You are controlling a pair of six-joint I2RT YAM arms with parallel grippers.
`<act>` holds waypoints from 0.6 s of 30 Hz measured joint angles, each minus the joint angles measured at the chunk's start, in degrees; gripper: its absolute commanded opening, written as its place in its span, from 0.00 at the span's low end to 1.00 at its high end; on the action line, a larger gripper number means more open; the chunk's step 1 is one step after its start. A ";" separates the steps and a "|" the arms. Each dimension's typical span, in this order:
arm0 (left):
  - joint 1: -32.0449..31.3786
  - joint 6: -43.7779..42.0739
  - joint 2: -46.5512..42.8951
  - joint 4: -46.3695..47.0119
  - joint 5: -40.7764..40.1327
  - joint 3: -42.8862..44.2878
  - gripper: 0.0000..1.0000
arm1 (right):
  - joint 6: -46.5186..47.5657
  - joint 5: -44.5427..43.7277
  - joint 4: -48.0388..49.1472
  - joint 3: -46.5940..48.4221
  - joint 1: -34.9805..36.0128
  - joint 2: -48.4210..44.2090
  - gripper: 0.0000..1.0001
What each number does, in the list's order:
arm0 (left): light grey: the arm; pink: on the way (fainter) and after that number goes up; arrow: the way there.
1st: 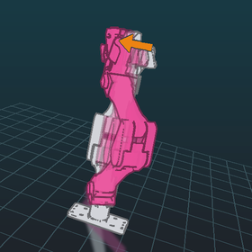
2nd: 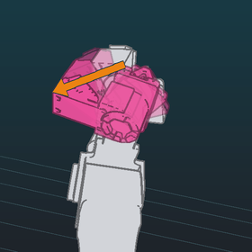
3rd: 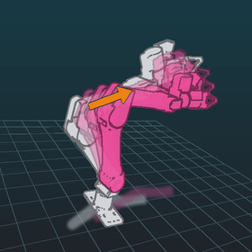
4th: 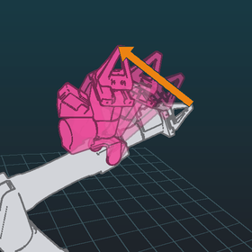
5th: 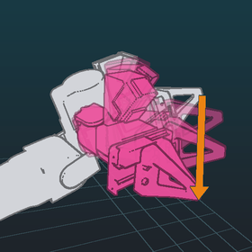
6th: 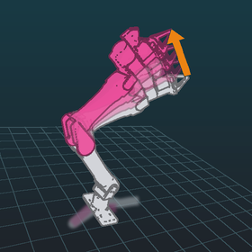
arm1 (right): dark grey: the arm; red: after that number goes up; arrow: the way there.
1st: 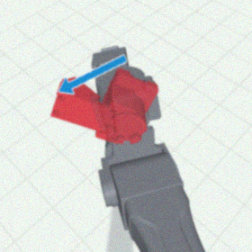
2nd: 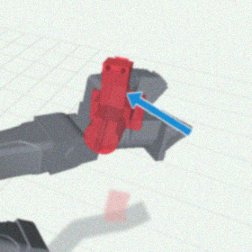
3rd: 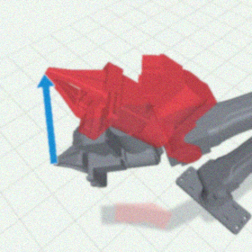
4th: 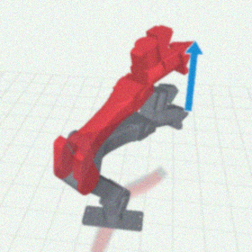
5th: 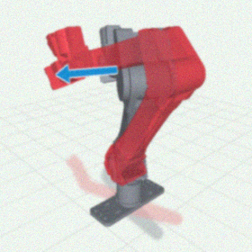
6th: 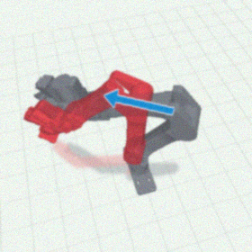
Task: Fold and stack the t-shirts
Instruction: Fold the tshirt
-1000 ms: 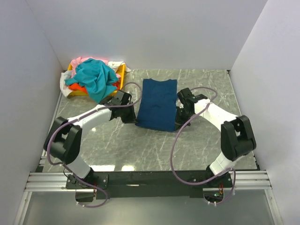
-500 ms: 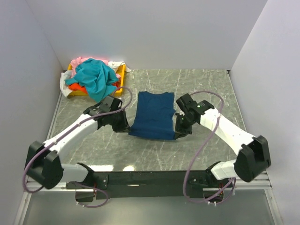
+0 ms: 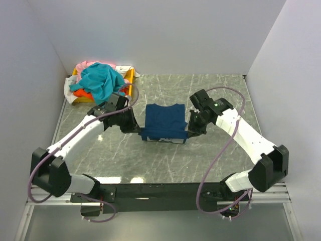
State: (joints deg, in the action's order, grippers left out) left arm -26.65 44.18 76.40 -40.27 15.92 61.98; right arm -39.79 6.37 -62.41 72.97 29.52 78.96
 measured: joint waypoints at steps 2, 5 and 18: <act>1.38 -0.35 2.86 1.36 0.79 1.51 0.00 | 0.59 -0.44 0.57 1.05 -0.66 2.27 0.00; 2.71 -1.31 7.37 3.50 1.70 4.11 0.00 | 1.88 -1.44 0.96 4.02 -1.68 6.10 0.00; 6.32 -4.52 21.14 7.80 4.61 13.57 0.00 | 7.32 -2.67 4.00 14.36 -7.21 18.97 0.00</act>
State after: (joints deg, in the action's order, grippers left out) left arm -20.34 39.66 97.54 -32.47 20.53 75.55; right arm -32.47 3.70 -58.41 87.33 22.31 97.93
